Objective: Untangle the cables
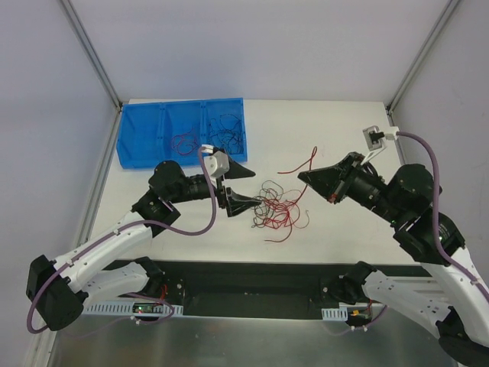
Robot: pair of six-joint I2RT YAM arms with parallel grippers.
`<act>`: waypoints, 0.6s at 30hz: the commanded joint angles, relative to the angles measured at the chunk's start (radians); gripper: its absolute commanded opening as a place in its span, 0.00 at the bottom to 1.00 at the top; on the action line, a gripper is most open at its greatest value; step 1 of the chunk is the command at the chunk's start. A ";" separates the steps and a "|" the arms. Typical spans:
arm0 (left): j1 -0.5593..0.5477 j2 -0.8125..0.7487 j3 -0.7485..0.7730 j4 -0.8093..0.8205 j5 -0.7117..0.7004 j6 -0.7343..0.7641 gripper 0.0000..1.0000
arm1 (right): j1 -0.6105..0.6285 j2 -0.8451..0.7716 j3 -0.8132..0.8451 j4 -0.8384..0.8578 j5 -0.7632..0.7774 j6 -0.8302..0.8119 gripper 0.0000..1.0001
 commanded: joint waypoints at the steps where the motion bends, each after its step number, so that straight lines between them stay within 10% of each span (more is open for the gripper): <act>1: -0.022 0.016 -0.050 0.241 0.160 -0.007 0.81 | -0.003 0.027 0.047 0.025 0.006 0.038 0.00; 13: -0.071 0.231 -0.046 0.361 0.314 -0.041 0.81 | -0.003 0.068 0.027 0.182 -0.089 0.115 0.00; 18: -0.096 0.356 -0.003 0.285 0.243 -0.036 0.61 | -0.002 0.113 0.111 0.202 -0.114 0.115 0.00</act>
